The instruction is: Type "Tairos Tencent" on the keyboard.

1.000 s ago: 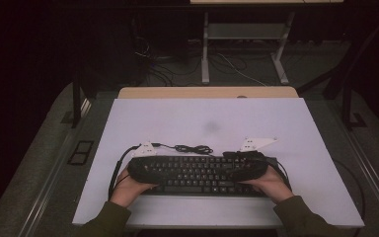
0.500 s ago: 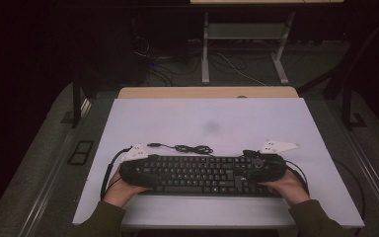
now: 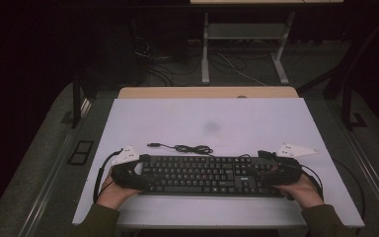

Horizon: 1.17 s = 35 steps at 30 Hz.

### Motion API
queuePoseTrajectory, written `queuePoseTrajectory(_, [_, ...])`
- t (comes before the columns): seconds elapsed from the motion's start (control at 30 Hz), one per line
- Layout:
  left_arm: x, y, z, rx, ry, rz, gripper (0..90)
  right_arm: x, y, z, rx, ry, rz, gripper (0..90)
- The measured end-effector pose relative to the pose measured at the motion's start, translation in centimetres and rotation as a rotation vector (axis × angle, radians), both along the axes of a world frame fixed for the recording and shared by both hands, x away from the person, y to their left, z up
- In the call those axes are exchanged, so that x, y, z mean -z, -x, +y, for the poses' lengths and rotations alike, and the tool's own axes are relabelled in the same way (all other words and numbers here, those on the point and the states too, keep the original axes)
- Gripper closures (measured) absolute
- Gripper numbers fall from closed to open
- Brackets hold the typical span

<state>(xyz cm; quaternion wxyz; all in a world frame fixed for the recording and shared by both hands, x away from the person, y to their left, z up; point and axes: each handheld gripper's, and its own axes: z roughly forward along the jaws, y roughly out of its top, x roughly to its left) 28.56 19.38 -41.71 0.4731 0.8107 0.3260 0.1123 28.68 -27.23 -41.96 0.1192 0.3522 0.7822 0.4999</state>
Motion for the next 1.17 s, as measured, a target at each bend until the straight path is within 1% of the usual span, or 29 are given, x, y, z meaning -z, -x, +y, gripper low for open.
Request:
queuePoseTrajectory(0.17, [0.2, 0.5, 0.3, -0.003, 0.011, -0.005, 2.4, 0.1, 0.6, -0.8, 0.011, 0.0, -0.007, 17.4])
queuePoseTrajectory(0.27, [0.3, 0.6, 0.3, -0.005, 0.016, -0.007, 0.3, 0.2, 1.0, -1.2, 0.013, 0.012, -0.013, 17.2])
queuePoseTrajectory(0.37, [0.3, 0.8, 0.2, -0.006, 0.023, -0.01, 0.0, 0.4, 1.5, -1.6, 0.013, 0.016, -0.011, 16.6])
queuePoseTrajectory(0.6, [0.3, 0.9, 0.0, -0.003, 0.025, -0.017, 0.0, 0.7, 2.5, -2.6, 0.018, 0.023, -0.016, 15.7])
queuePoseTrajectory(0.77, [0.3, 0.9, 0.1, 0.002, 0.023, -0.018, 0.0, 1.2, 3.3, -3.4, 0.027, 0.021, 0.006, 15.8])
queuePoseTrajectory(0.9, [0.2, 0.8, 0.0, 0.005, 0.02, -0.021, 0.0, 1.5, 3.6, -3.9, 0.037, 0.026, 0.016, 15.8])
queuePoseTrajectory(1.17, [0.2, 0.8, 0.0, 0.01, 0.015, -0.02, 0.0, 1.6, 3.5, -4.0, 0.044, 0.023, 0.014, 15.8])
